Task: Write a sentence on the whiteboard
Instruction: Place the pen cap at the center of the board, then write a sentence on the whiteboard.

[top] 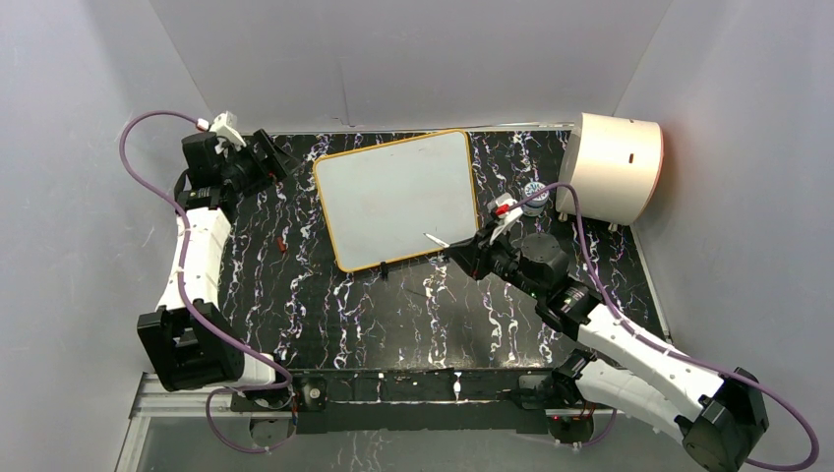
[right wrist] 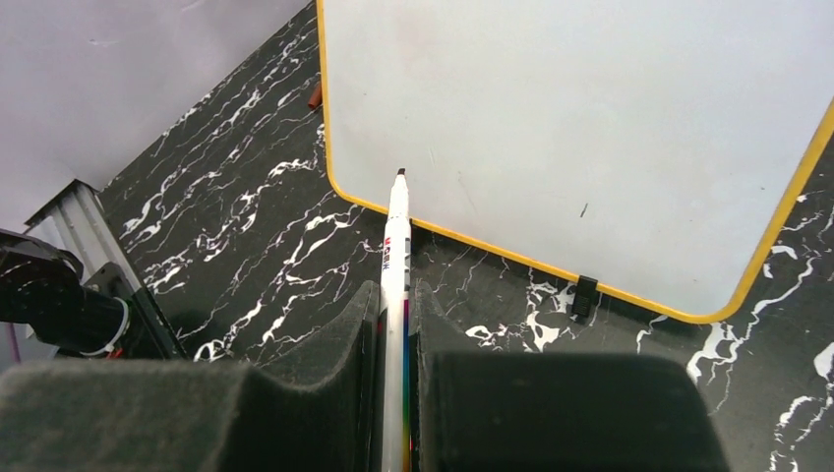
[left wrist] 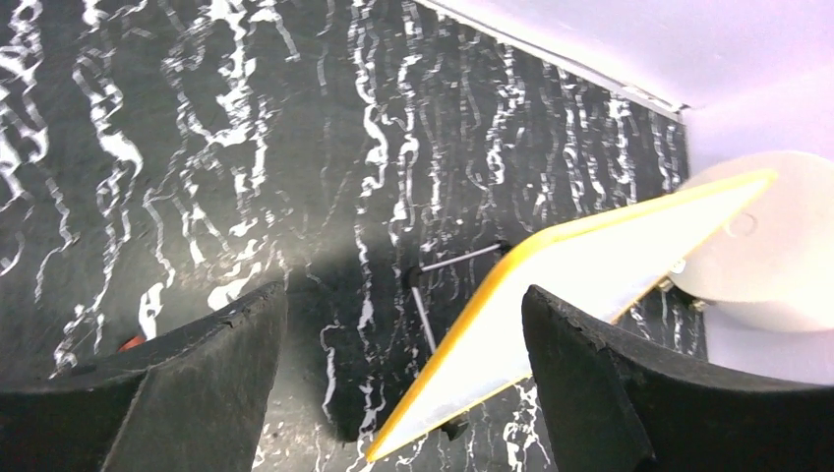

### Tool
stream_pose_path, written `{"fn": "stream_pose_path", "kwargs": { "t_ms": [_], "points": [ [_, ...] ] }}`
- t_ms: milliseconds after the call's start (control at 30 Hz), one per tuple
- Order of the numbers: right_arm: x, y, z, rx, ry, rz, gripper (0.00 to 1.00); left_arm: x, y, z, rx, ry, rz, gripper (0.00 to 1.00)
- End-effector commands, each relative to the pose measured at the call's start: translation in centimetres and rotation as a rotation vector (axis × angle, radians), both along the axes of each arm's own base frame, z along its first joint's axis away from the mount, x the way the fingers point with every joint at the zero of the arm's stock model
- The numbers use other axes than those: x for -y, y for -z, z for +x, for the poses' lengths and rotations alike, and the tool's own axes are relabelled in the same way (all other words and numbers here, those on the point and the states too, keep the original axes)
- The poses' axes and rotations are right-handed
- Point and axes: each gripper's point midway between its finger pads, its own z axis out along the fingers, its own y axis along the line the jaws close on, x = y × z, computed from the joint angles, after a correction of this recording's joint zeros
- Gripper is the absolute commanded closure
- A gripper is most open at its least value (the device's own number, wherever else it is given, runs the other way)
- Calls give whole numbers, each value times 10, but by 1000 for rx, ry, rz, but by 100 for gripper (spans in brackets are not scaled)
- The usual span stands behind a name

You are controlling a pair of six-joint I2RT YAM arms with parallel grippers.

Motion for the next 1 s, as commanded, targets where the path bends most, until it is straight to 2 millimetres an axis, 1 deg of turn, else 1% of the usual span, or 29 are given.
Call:
{"fn": "stream_pose_path", "kwargs": {
  "t_ms": [0, 100, 233, 367, 500, 567, 700, 800, 867, 933, 967],
  "points": [
    [7, -30, 5, 91, 28, 7, 100, 26, -37, 2, 146, 166, -79, 14],
    [8, -30, 5, 100, 30, 2, 100, 36, -43, 8, 195, 230, -119, 13],
    [8, -30, 4, 110, 25, -8, 100, 54, -51, 13, 252, 374, -182, 13],
    [9, -30, 5, 119, 23, -13, 100, 66, -47, 14, 249, 471, -237, 14],
    [8, -29, 4, 120, 20, -17, 100, 85, -42, 12, 243, 558, -278, 17],
    [9, -28, 4, 121, 20, -21, 100, 90, -38, 12, 238, 578, -287, 19],
    [8, -27, 4, 120, 18, -21, 100, 93, -32, 13, 228, 594, -322, 31],
    [9, -28, 3, 119, 17, -20, 100, 98, -31, 11, 226, 612, -336, 42],
    [10, -28, 3, 121, 19, -21, 100, 101, -28, 8, 219, 621, -340, 51],
    [10, -29, 3, 120, 21, -20, 100, 102, -25, 5, 216, 619, -345, 57],
    [10, -30, 3, 122, 19, -19, 100, 102, -24, 4, 213, 616, -349, 61]
  ]
}}
